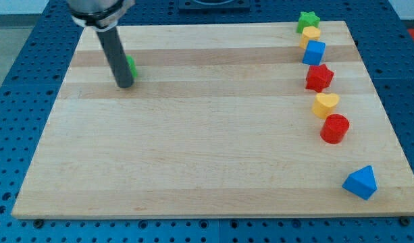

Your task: Place the green circle to the top left of the board

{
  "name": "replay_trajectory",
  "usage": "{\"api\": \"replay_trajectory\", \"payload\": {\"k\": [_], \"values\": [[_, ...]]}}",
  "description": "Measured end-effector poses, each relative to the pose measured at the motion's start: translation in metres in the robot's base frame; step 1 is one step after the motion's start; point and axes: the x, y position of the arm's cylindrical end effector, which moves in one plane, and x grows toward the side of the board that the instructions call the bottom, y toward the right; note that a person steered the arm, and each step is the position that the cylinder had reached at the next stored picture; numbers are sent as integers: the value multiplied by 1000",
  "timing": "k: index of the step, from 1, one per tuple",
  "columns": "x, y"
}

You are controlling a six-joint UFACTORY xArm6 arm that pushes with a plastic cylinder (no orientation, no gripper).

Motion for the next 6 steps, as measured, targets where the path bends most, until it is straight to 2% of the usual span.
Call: {"api": "replay_trajectory", "payload": {"k": [1,2,4,6], "values": [[-38,-14],[-65,-54],[-92,-54],[-94,-53]]}}
